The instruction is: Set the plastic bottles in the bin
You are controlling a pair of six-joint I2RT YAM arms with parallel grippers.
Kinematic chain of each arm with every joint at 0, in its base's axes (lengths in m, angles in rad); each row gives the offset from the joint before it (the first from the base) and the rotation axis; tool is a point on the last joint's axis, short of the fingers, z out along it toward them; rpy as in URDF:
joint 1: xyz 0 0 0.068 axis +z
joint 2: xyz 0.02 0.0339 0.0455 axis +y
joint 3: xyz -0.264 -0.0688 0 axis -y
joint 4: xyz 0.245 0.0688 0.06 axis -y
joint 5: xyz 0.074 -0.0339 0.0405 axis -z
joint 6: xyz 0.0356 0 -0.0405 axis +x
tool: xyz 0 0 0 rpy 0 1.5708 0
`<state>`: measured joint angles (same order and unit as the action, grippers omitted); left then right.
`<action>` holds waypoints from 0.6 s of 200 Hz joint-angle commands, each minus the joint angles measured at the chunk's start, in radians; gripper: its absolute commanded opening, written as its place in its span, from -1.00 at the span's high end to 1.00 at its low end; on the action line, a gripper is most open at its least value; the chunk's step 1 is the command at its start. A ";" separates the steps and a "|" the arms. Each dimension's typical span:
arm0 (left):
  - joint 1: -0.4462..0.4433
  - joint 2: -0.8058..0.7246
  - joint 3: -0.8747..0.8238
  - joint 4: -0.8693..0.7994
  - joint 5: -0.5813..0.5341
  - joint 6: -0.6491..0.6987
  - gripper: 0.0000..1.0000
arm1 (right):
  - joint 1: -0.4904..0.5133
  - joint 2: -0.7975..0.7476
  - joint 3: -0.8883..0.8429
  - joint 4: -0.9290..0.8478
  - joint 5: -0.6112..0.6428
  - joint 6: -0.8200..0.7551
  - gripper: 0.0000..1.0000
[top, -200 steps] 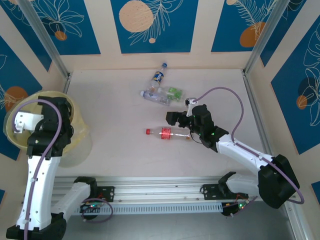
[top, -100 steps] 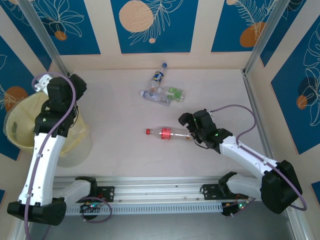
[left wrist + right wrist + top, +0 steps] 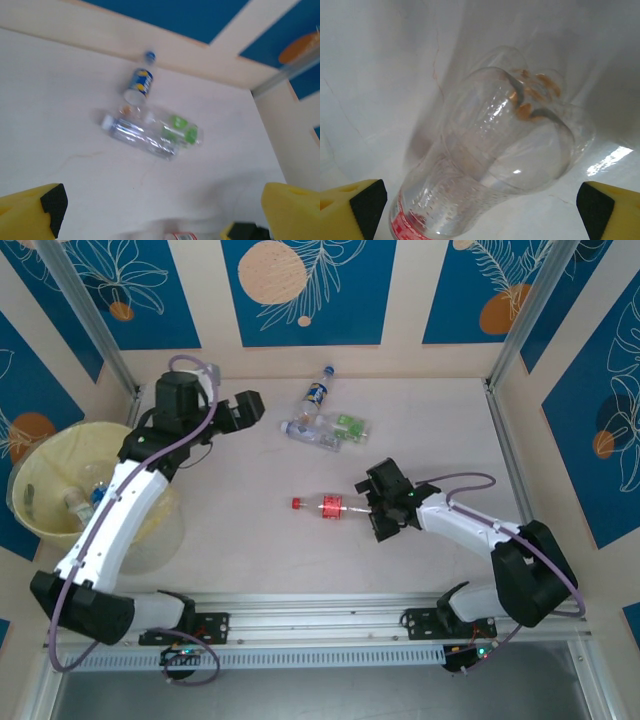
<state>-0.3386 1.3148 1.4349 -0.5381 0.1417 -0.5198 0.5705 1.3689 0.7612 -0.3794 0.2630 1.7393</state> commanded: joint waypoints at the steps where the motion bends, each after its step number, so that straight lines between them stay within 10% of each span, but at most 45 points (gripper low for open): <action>1: -0.031 0.044 0.045 -0.005 0.077 0.040 -0.99 | 0.005 0.035 0.032 -0.045 0.062 0.088 -0.99; 120: -0.039 0.144 -0.040 0.040 0.190 0.144 -0.99 | 0.000 0.226 0.076 0.046 0.112 0.088 -0.66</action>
<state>-0.3698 1.4315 1.3849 -0.4873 0.2558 -0.4549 0.5701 1.5475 0.8135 -0.4061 0.3084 1.8538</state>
